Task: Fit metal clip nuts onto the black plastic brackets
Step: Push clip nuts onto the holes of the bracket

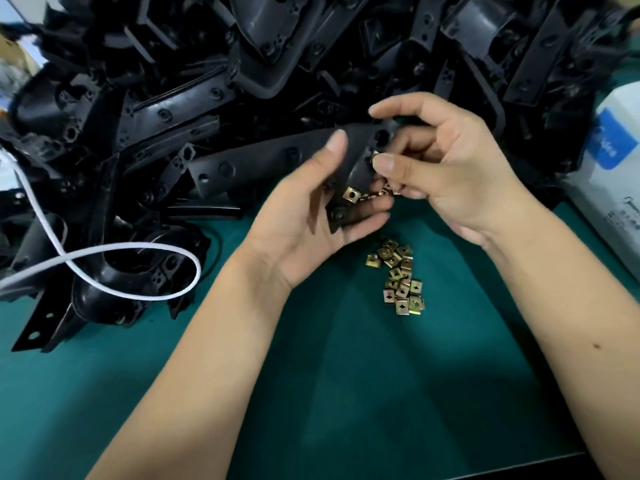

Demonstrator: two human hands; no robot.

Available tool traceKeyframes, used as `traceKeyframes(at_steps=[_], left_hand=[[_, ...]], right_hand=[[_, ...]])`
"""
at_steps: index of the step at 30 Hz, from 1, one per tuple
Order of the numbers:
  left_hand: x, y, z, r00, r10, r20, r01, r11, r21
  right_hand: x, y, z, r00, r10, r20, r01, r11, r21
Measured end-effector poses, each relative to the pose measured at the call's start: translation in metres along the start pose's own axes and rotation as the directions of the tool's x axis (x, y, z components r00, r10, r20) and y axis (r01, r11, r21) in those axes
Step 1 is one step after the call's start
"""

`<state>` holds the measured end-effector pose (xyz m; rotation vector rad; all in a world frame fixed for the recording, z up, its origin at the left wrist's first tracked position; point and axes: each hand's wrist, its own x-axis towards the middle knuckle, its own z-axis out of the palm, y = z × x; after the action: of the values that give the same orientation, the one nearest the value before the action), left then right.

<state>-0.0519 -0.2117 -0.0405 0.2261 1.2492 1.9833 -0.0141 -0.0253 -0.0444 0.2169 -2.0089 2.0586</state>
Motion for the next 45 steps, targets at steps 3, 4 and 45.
traceKeyframes(at_steps=[3, 4, 45], left_hand=[[0.007, -0.01, 0.007, 0.996, 0.017, -0.093, -0.028, 0.993, -0.115], [0.009, -0.013, 0.008, 0.993, 0.026, -0.117, -0.042, 0.99, -0.133], [0.01, -0.024, 0.007, 0.991, 0.066, -0.119, -0.112, 0.895, -0.431]], right_hand=[[0.001, 0.006, 0.007, 0.987, 0.117, -0.113, -0.098, 0.982, 0.159], [0.0, 0.008, 0.011, 0.975, 0.173, -0.137, -0.144, 0.969, 0.202], [-0.007, 0.019, 0.035, 0.947, 0.09, -0.31, -0.048, 0.989, 0.138]])
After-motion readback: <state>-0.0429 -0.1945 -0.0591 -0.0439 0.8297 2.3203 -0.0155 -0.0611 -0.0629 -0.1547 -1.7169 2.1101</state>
